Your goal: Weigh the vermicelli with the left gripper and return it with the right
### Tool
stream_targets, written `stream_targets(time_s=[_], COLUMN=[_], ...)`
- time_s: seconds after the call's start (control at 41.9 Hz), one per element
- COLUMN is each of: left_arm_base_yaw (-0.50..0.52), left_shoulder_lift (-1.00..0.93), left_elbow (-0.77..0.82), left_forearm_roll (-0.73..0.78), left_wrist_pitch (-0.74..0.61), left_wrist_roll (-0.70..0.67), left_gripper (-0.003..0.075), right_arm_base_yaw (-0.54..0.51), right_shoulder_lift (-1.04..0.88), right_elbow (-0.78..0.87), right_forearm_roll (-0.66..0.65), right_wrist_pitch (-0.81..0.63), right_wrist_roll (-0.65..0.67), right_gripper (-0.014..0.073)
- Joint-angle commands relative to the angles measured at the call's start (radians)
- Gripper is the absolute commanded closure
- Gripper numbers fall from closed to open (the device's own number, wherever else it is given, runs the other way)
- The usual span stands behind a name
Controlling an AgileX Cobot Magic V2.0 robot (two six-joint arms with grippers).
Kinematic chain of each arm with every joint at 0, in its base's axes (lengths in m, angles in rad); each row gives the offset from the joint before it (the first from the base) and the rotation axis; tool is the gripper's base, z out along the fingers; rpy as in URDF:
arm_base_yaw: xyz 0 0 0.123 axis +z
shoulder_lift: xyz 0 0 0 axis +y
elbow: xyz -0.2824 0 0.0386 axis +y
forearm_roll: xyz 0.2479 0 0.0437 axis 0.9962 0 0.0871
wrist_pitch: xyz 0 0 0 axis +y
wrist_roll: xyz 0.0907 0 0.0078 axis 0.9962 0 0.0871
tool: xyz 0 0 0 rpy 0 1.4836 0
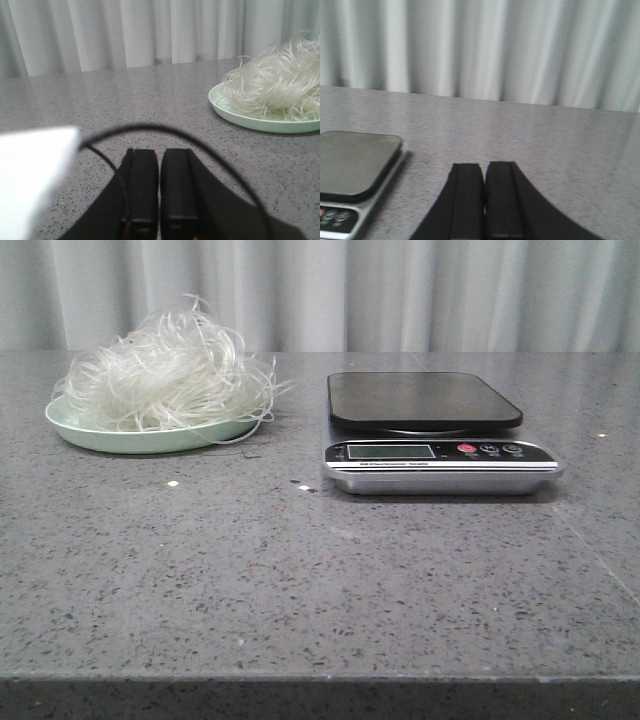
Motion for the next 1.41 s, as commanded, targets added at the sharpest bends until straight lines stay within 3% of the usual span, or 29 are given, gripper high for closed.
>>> stream_targets(time_s=[0.0, 0.382, 0.478, 1.385], left_arm_base_yaw=[0.002, 0.002, 0.002, 0.002], left_shoulder_lift=[-0.020, -0.020, -0.020, -0.020], left_elbow=[0.009, 0.009, 0.009, 0.009], left_forearm_roll=[-0.007, -0.007, -0.007, -0.007], left_wrist_pitch=[-0.079, -0.079, -0.079, -0.079], left_wrist_roll=[-0.012, -0.012, -0.012, -0.012], left_gripper=[0.0583, 0.0583, 0.0583, 0.0583], right_arm_base_yaw=[-0.051, -0.081, -0.081, -0.081], right_shoulder_lift=[-0.002, -0.234, -0.230, -0.230], right_elbow=[-0.010, 0.287, 0.283, 0.283], right_forearm_roll=[-0.014, -0.001, -0.004, -0.004], right_wrist_pitch=[-0.077, -0.200, -0.146, -0.143], right_wrist_roll=[0.001, 0.076, 0.075, 0.075], right_gripper=[0.0442, 0.0442, 0.0442, 0.0442])
